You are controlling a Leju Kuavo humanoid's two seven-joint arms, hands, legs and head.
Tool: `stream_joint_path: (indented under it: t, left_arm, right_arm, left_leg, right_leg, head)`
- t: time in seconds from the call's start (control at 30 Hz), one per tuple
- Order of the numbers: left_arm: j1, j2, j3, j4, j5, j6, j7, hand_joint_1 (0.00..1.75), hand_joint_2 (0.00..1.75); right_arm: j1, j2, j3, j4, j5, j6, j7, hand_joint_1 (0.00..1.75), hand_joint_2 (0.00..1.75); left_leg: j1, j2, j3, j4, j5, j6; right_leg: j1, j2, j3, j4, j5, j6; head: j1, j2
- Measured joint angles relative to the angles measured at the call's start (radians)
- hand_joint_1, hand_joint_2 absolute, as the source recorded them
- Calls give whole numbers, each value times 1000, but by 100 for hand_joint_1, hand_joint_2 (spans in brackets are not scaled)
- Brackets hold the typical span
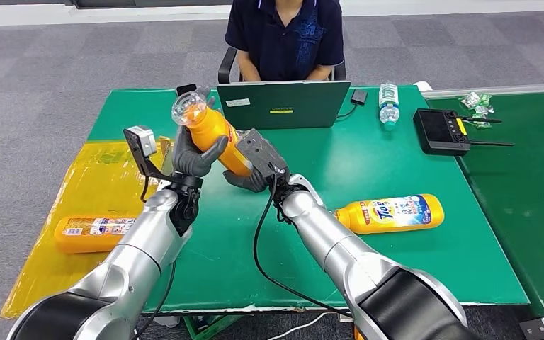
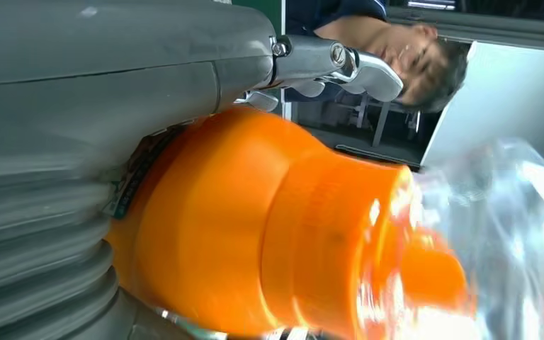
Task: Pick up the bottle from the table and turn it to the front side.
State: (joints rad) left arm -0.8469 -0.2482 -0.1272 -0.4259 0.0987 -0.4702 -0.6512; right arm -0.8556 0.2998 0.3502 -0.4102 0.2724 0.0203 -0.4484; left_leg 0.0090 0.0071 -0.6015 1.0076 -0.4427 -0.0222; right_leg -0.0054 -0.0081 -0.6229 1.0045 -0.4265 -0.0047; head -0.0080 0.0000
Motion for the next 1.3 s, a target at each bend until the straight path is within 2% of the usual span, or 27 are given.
stream_joint_path:
  t: [0.77, 0.8, 0.87, 0.9, 0.93, 1.0, 1.2, 1.3]
  left_arm:
    - [-11, -4, 10, 43, 10, -41, 11, 175, 175]
    - [-11, -4, 10, 43, 10, -42, 11, 175, 175]
    - [-11, -4, 10, 44, 10, -42, 11, 175, 175]
    - [-11, -4, 10, 44, 10, -43, 11, 175, 175]
    - [-11, -5, 10, 44, 10, -45, 11, 175, 175]
    - [-10, -9, 10, 44, 8, -46, 10, 175, 175]
    - [-12, -5, 10, 37, -51, 44, 3, 175, 175]
    - [-15, 15, 8, 25, -126, 152, 1, 175, 175]
  right_arm:
    - [6, 0, -8, 7, 0, -3, 7, 175, 175]
    - [6, 0, -8, 7, 0, -3, 7, 137, 175]
    - [7, 0, -8, 7, 0, -4, 7, 50, 175]
    - [7, 0, -8, 7, 0, -4, 7, 6, 131]
    - [7, 0, -8, 7, 0, -4, 7, 0, 87]
    - [6, 1, -8, 7, 1, -7, 8, 0, 0]
    - [7, -6, -9, 7, 1, -32, 9, 0, 0]
    - [14, -20, -11, 5, 12, -47, 0, 0, 0]
  left_leg:
    - [0, 0, 0, 0, 0, 0]
    - [0, 0, 0, 0, 0, 0]
    - [0, 0, 0, 0, 0, 0]
    - [0, 0, 0, 0, 0, 0]
    - [0, 0, 0, 0, 0, 0]
    - [0, 0, 0, 0, 0, 0]
    - [0, 0, 0, 0, 0, 0]
    - [0, 0, 0, 0, 0, 0]
  right_leg:
    - [0, 0, 0, 0, 0, 0]
    - [0, 0, 0, 0, 0, 0]
    - [0, 0, 0, 0, 0, 0]
    - [0, 0, 0, 0, 0, 0]
    - [0, 0, 0, 0, 0, 0]
    - [0, 0, 0, 0, 0, 0]
    - [0, 0, 0, 0, 0, 0]
    - [0, 0, 0, 0, 0, 0]
  head:
    - [0, 0]
    - [0, 0]
    - [0, 0]
    - [0, 0]
    - [0, 0]
    - [0, 0]
    - [0, 0]
    - [0, 0]
